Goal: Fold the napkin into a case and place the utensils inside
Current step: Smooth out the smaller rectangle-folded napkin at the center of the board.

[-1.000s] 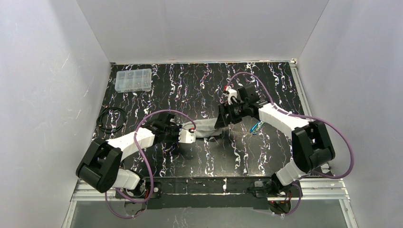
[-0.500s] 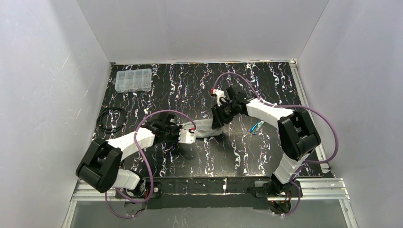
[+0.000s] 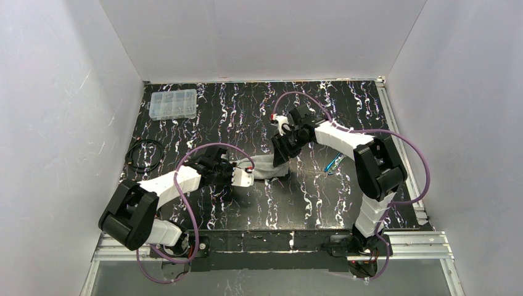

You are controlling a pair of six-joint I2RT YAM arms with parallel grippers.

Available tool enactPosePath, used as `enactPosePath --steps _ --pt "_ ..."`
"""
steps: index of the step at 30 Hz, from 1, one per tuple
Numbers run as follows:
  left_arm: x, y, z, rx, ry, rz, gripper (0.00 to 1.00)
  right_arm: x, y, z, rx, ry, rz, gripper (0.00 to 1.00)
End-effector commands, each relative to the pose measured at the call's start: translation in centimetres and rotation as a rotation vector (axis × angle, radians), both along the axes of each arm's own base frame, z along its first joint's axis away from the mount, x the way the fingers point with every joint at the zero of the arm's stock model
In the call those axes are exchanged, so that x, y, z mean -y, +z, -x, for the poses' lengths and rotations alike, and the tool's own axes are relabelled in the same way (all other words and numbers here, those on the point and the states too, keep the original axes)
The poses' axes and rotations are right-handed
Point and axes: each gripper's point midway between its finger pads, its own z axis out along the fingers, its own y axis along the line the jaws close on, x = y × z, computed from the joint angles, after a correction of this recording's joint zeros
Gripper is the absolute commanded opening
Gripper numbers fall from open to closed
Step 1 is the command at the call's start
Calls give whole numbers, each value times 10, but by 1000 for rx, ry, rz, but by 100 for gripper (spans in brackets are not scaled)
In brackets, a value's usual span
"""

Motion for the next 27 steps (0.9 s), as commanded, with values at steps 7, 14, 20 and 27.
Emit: enactPosePath --steps 7,14,20,27 --pt "-18 -31 45 -181 -16 -71 0 7 36 14 17 63 -185 68" --pt "-17 -31 44 -180 -16 -71 0 0 23 25 9 112 -224 99" --pt "-17 -31 45 -180 -15 -71 0 -1 21 14 115 110 -179 99" --pt "-17 -30 43 -175 -8 -67 0 -1 2 14 110 121 -88 90"
